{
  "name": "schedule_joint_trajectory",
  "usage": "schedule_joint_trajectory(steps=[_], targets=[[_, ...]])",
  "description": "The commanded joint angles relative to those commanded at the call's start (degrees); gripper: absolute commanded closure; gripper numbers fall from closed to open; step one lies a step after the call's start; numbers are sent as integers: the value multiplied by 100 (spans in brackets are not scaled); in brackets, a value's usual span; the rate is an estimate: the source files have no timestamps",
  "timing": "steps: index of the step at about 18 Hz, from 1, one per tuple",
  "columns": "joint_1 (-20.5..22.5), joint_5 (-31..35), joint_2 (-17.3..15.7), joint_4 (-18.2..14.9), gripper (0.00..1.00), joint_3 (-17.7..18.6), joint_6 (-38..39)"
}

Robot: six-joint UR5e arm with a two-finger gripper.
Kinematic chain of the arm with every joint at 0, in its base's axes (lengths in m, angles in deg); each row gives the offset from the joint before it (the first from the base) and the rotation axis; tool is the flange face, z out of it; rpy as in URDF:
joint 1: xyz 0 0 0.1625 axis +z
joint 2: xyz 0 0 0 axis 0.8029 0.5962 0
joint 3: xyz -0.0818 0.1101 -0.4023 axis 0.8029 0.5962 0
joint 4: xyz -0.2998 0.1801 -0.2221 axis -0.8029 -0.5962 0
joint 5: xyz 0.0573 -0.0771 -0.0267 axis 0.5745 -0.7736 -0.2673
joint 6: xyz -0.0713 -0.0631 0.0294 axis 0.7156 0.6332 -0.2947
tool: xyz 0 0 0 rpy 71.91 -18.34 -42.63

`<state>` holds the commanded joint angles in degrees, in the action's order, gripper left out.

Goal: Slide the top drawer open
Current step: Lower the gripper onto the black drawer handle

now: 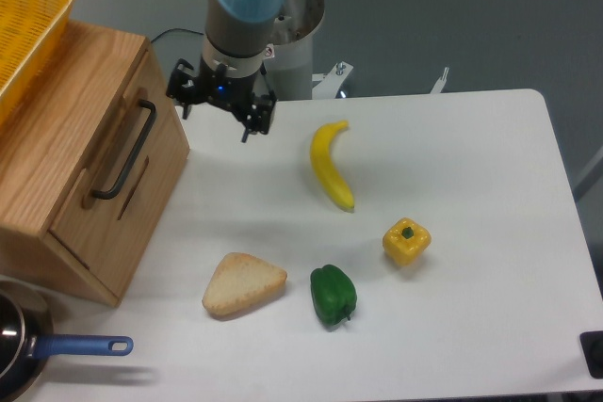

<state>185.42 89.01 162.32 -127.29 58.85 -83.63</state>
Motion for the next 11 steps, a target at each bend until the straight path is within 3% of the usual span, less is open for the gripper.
schedule_joint_trajectory(steps=[5, 8, 11], targets=[[-149, -80, 175, 9, 0, -70, 176], [-272, -71, 474, 9, 0, -255, 308], [-308, -97, 562, 0, 0, -448, 440]])
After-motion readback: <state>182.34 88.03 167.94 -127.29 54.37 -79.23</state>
